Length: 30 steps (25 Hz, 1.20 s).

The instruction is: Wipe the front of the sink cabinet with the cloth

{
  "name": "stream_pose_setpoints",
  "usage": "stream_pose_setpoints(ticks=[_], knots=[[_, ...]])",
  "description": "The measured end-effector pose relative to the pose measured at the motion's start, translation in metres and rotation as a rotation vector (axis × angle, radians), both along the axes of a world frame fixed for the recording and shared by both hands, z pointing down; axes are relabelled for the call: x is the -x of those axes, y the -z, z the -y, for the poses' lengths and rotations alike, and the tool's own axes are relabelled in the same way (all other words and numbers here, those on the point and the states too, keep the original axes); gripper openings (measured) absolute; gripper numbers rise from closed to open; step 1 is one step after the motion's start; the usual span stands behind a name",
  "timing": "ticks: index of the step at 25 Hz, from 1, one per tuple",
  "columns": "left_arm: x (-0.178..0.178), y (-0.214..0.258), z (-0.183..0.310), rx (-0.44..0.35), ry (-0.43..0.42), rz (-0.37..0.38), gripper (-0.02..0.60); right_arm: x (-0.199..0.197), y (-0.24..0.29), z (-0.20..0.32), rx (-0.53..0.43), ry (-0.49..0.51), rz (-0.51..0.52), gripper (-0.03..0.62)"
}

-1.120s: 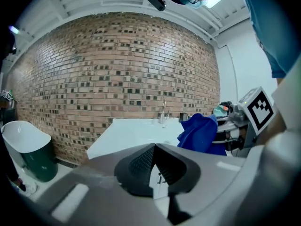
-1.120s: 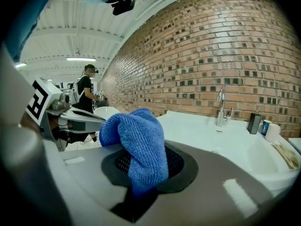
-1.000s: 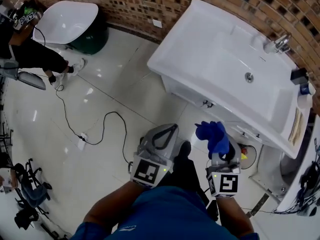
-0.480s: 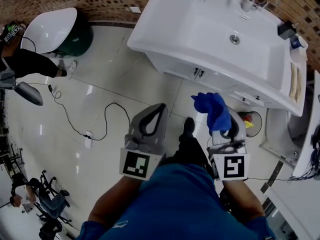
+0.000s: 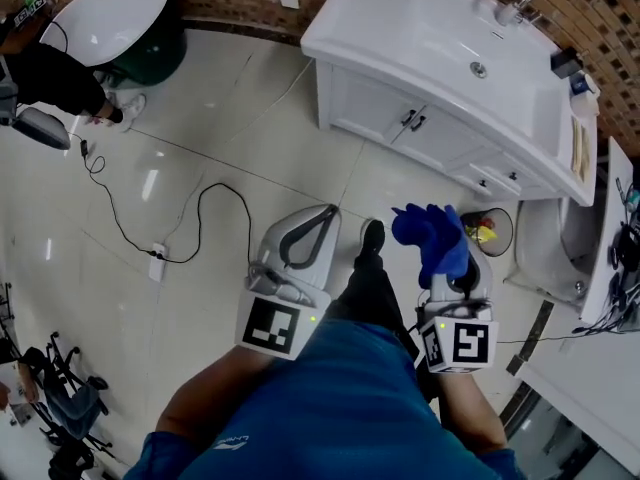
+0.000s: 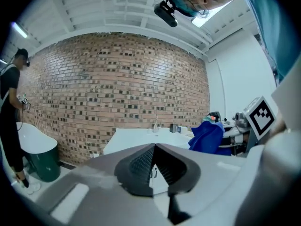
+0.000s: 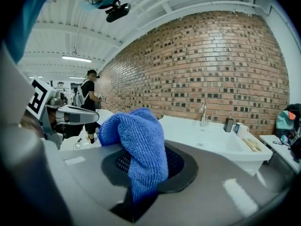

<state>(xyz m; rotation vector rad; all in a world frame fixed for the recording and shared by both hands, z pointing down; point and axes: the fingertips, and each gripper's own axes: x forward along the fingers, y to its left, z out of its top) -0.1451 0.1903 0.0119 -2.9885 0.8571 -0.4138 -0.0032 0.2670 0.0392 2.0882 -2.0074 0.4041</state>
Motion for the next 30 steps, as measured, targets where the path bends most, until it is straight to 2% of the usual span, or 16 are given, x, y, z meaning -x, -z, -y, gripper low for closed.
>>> stream_pose_setpoints(ticks=[4, 8, 11, 16, 22, 24, 27, 30], knots=[[0.031, 0.008, -0.028, 0.045, -0.022, -0.035, 0.003, 0.035, 0.013, -0.03, 0.019, -0.045, 0.02, 0.08], [0.041, 0.012, -0.054, 0.047, -0.072, -0.037, 0.004, 0.066, 0.026, -0.038, 0.011, -0.029, 0.041, 0.08], [0.038, 0.007, -0.071, 0.057, -0.076, -0.044, 0.003, 0.072, 0.033, -0.048, -0.008, -0.028, 0.055, 0.08], [0.013, 0.005, -0.096, 0.06, -0.073, -0.05, 0.003, 0.053, 0.035, -0.077, -0.008, -0.044, 0.072, 0.081], [-0.022, 0.001, -0.124, 0.017, -0.063, -0.008, 0.003, 0.016, 0.035, -0.114, -0.048, -0.032, 0.021, 0.081], [-0.031, 0.0, -0.13, 0.042, -0.023, -0.025, 0.003, 0.005, 0.039, -0.12, -0.081, -0.033, 0.026, 0.081], [-0.038, 0.0, -0.133, 0.112, 0.062, -0.094, 0.003, -0.006, 0.039, -0.133, -0.109, -0.052, 0.032, 0.08], [-0.041, -0.004, -0.142, 0.116, 0.063, -0.073, 0.003, -0.01, 0.035, -0.145, -0.119, -0.077, 0.062, 0.074]])
